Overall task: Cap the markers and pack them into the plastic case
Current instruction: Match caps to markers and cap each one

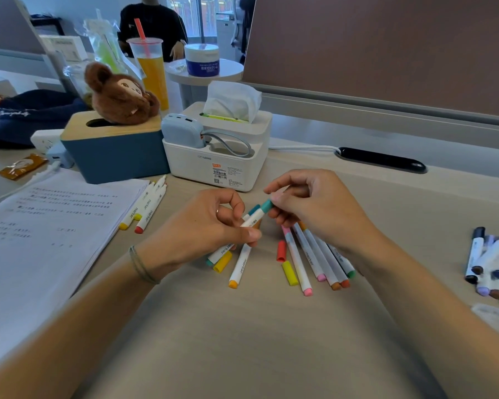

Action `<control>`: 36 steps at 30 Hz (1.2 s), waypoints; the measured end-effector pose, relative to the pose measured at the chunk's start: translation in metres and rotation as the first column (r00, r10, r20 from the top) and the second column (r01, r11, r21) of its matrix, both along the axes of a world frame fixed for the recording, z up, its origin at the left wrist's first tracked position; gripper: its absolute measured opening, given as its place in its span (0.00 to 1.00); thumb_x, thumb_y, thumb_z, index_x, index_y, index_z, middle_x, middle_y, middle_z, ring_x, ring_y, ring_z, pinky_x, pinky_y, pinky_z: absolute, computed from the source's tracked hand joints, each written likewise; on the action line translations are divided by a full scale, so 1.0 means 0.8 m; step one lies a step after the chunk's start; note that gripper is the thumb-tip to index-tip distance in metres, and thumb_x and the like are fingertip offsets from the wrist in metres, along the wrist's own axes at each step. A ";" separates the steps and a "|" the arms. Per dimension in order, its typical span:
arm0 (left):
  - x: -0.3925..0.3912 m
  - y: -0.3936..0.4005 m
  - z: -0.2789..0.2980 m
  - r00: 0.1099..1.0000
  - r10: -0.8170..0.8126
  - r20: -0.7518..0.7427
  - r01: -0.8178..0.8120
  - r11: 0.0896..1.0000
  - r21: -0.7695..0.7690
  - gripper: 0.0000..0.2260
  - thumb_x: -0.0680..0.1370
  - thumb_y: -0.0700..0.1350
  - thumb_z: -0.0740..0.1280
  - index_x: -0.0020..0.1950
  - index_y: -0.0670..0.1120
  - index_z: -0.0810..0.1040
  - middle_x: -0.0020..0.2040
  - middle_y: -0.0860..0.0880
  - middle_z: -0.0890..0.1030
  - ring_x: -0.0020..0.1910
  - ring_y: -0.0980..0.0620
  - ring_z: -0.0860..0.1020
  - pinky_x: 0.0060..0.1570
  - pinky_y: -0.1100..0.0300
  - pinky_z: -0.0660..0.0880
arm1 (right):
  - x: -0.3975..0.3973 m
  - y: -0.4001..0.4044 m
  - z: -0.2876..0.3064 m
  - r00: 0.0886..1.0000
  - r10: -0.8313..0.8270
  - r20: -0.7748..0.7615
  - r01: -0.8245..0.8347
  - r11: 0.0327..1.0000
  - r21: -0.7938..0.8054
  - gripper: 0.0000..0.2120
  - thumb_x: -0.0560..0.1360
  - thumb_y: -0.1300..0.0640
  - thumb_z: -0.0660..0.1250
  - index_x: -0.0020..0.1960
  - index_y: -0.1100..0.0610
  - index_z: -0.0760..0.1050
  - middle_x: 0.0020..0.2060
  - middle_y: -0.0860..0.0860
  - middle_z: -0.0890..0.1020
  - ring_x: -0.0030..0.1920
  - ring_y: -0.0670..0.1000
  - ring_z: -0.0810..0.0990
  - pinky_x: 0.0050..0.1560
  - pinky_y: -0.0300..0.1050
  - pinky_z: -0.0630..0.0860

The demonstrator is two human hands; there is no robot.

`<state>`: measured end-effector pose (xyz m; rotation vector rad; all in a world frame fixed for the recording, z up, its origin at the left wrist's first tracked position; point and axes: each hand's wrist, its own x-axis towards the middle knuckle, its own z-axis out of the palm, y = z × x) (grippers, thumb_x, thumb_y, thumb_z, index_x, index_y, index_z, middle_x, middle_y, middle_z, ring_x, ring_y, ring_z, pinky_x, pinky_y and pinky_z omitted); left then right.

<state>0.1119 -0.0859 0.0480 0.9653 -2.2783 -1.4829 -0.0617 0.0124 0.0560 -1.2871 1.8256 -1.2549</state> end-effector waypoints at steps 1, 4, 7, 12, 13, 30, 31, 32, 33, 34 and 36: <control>-0.001 0.001 -0.001 1.000 0.003 -0.012 -0.003 1.000 -0.005 0.13 0.73 0.43 0.76 0.45 0.42 0.72 0.39 0.46 0.87 0.42 0.47 0.86 0.48 0.56 0.81 | 0.006 -0.001 -0.004 1.000 -0.026 0.013 0.026 0.999 -0.025 0.05 0.79 0.62 0.70 0.53 0.55 0.82 0.35 0.52 0.87 0.38 0.49 0.87 0.44 0.48 0.84; -0.002 0.004 -0.005 0.997 0.031 -0.065 -0.032 0.999 -0.004 0.14 0.72 0.43 0.77 0.45 0.43 0.71 0.41 0.42 0.87 0.45 0.43 0.86 0.51 0.46 0.80 | 0.024 -0.006 -0.021 0.995 -0.097 -0.008 0.096 0.992 -0.085 0.14 0.76 0.59 0.73 0.59 0.49 0.78 0.35 0.49 0.87 0.39 0.48 0.87 0.47 0.48 0.83; -0.001 0.004 -0.007 0.995 0.043 -0.087 -0.044 0.999 -0.006 0.14 0.72 0.42 0.77 0.43 0.44 0.70 0.40 0.42 0.87 0.45 0.41 0.85 0.47 0.47 0.80 | 0.038 -0.007 -0.029 0.994 -0.091 -0.064 0.086 0.993 -0.086 0.22 0.74 0.59 0.75 0.64 0.44 0.76 0.35 0.45 0.87 0.38 0.45 0.86 0.46 0.45 0.83; -0.003 0.004 -0.007 0.998 -0.046 -0.039 0.048 0.998 0.048 0.17 0.73 0.44 0.76 0.40 0.44 0.68 0.40 0.37 0.85 0.45 0.38 0.85 0.49 0.44 0.80 | 0.029 -0.008 -0.022 0.982 -0.188 -0.011 0.181 0.958 -0.223 0.25 0.76 0.62 0.74 0.68 0.43 0.75 0.37 0.52 0.85 0.39 0.52 0.85 0.49 0.50 0.84; -0.003 0.005 -0.007 0.998 -0.052 -0.043 0.055 0.997 0.059 0.16 0.74 0.42 0.75 0.40 0.43 0.67 0.39 0.39 0.86 0.45 0.40 0.86 0.50 0.44 0.81 | 0.026 -0.007 -0.019 0.982 -0.189 0.010 0.186 0.957 -0.223 0.25 0.76 0.62 0.73 0.69 0.42 0.74 0.38 0.53 0.85 0.40 0.52 0.86 0.50 0.51 0.85; -0.004 0.012 -0.013 0.987 -0.154 -0.040 0.153 0.988 -0.017 0.18 0.73 0.42 0.76 0.36 0.43 0.67 0.32 0.41 0.79 0.36 0.53 0.84 0.37 0.63 0.80 | 0.012 -0.002 -0.005 0.987 -0.066 -0.145 0.065 0.998 -0.011 0.34 0.72 0.62 0.77 0.74 0.44 0.71 0.31 0.51 0.86 0.33 0.50 0.86 0.48 0.55 0.85; -0.004 0.010 -0.013 0.990 -0.136 -0.027 0.135 0.991 -0.013 0.18 0.74 0.43 0.75 0.36 0.43 0.67 0.33 0.42 0.81 0.35 0.54 0.84 0.36 0.64 0.79 | 0.005 -0.002 -0.005 0.978 -0.065 -0.200 0.074 0.997 0.036 0.35 0.73 0.61 0.77 0.76 0.45 0.69 0.31 0.50 0.86 0.33 0.49 0.86 0.48 0.54 0.85; -0.004 0.008 -0.012 0.993 -0.117 -0.007 0.117 0.993 -0.013 0.17 0.75 0.44 0.74 0.36 0.43 0.67 0.33 0.43 0.83 0.33 0.55 0.82 0.34 0.65 0.78 | -0.003 -0.002 -0.005 0.965 -0.061 -0.254 0.087 0.992 0.090 0.35 0.73 0.60 0.76 0.77 0.47 0.68 0.31 0.50 0.86 0.33 0.48 0.86 0.48 0.52 0.84; -0.004 0.006 -0.011 0.995 -0.097 0.014 0.098 0.995 -0.022 0.17 0.76 0.45 0.73 0.36 0.44 0.68 0.33 0.45 0.83 0.31 0.55 0.80 0.32 0.66 0.76 | -0.011 -0.002 -0.005 0.952 -0.056 -0.301 0.103 0.984 0.144 0.33 0.74 0.59 0.75 0.76 0.48 0.69 0.31 0.50 0.86 0.33 0.47 0.85 0.48 0.51 0.84; -0.003 0.002 -0.011 0.997 -0.074 0.036 0.075 0.997 -0.033 0.16 0.77 0.46 0.72 0.35 0.44 0.69 0.31 0.47 0.83 0.30 0.56 0.78 0.31 0.67 0.75 | -0.018 -0.003 -0.005 0.936 -0.053 -0.349 0.125 0.974 0.188 0.31 0.74 0.58 0.74 0.75 0.49 0.71 0.32 0.50 0.86 0.33 0.47 0.85 0.49 0.50 0.84; -0.001 -0.006 -0.011 0.997 -0.023 0.071 0.027 0.998 -0.054 0.16 0.78 0.48 0.71 0.34 0.45 0.70 0.30 0.49 0.81 0.29 0.56 0.77 0.32 0.66 0.75 | -0.030 -0.002 -0.007 0.894 -0.054 -0.444 0.178 0.954 0.243 0.28 0.74 0.55 0.73 0.73 0.50 0.74 0.38 0.51 0.86 0.39 0.49 0.86 0.52 0.48 0.82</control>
